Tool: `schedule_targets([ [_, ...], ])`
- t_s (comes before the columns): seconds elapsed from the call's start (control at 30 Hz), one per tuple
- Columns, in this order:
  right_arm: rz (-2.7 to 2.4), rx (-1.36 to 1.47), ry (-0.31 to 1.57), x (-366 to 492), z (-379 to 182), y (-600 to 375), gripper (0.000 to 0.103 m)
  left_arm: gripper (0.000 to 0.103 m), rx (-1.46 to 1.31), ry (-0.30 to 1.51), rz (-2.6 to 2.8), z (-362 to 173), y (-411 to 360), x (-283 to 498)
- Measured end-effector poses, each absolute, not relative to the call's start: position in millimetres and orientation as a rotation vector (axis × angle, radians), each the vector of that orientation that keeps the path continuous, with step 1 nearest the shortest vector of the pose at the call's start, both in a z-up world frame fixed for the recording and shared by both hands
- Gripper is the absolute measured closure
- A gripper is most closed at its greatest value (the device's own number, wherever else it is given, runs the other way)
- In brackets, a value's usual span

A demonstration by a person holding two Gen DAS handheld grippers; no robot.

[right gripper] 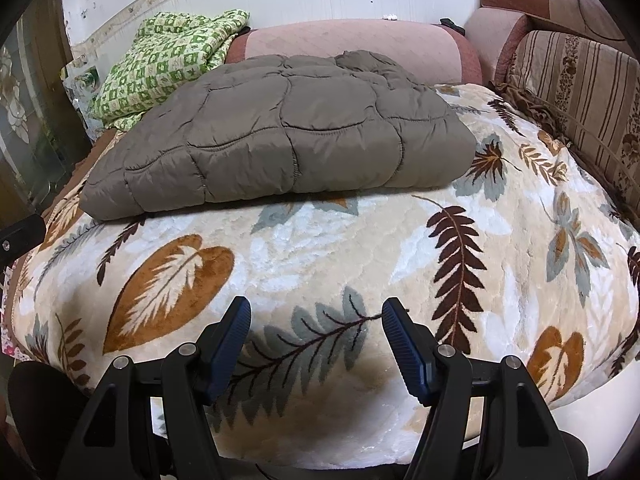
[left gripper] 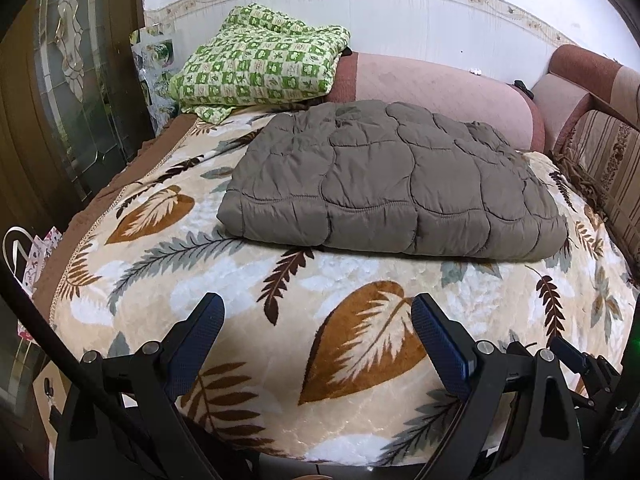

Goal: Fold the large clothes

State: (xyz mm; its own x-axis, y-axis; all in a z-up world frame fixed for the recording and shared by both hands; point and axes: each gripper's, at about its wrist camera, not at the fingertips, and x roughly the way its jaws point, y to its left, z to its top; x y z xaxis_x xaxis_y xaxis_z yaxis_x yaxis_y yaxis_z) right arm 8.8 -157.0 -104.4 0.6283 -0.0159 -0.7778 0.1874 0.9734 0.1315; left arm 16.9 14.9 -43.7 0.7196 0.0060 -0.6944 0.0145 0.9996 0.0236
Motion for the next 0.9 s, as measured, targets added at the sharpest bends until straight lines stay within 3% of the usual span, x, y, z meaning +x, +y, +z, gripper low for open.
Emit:
schedule_targets([
  [0.9, -0.195, 0.134, 0.894, 17, -108, -161, 0.03, 0.009, -0.09, 0.857, -0.098, -63, 18, 32],
])
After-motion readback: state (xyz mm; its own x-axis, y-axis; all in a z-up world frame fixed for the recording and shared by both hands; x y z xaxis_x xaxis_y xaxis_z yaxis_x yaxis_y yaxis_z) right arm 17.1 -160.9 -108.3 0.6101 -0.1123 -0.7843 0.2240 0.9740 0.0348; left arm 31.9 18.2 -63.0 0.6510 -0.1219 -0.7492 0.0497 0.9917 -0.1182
